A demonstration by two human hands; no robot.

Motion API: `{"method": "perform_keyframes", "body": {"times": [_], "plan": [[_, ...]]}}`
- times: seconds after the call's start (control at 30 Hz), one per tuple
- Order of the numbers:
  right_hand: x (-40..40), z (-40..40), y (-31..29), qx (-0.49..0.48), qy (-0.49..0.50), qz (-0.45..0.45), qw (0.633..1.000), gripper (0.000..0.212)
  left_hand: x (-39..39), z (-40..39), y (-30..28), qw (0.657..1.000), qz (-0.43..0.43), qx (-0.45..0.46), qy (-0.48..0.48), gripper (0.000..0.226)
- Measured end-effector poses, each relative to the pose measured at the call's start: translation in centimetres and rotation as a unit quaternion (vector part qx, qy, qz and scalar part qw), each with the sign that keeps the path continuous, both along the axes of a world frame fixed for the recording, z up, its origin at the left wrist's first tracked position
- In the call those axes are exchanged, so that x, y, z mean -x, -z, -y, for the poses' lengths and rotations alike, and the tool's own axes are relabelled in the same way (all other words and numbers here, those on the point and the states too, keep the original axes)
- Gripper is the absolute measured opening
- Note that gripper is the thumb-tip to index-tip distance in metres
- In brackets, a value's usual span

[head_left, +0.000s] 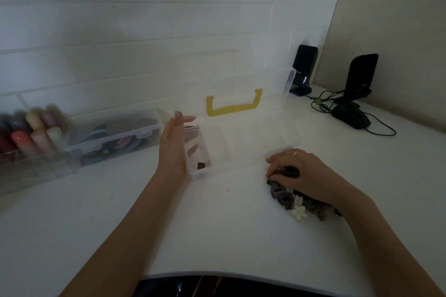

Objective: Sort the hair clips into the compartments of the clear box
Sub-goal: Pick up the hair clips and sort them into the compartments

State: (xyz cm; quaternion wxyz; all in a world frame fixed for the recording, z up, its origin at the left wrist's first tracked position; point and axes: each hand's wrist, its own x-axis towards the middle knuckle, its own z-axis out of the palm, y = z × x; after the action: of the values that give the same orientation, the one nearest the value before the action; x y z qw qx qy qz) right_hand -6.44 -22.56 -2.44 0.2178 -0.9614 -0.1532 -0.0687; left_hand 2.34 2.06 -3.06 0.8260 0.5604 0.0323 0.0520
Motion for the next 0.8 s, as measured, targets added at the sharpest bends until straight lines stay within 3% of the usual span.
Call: {"method": "perform_keyframes", "body": {"times": [0.17,0.33,0.5,0.7,0.8], "plan": [[0.2,-0.4,-0.1,-0.053,0.006,0.057,0.997,0.006,-0.2,-0.2,-0.1,1.0,-0.006,0.018,0.017,0.047],[1.4,-2.2,-1.5,-0.216,-0.013,0.094,0.972,0.009,0.1,0.0,-0.2,0.999,0.027,0.005,-0.034,0.034],[0.7,-6.1,-2.7,-0.291,-0.054,0.143,0.945,0.014,0.6,0.8,-0.2,0.994,0.079,-0.023,-0.066,0.033],[-1.4,-10.6,-3.2,-0.133,-0.092,0.148,0.976,0.012,0.8,0.7,-0.1,0.986,0.129,-0.07,-0.08,0.035],[-1.3,-9.1,-3.3,-0.137,-0.057,0.155,0.977,0.016,1.0,0.9,-0.3,0.986,0.129,-0.064,-0.083,0.034]]}}
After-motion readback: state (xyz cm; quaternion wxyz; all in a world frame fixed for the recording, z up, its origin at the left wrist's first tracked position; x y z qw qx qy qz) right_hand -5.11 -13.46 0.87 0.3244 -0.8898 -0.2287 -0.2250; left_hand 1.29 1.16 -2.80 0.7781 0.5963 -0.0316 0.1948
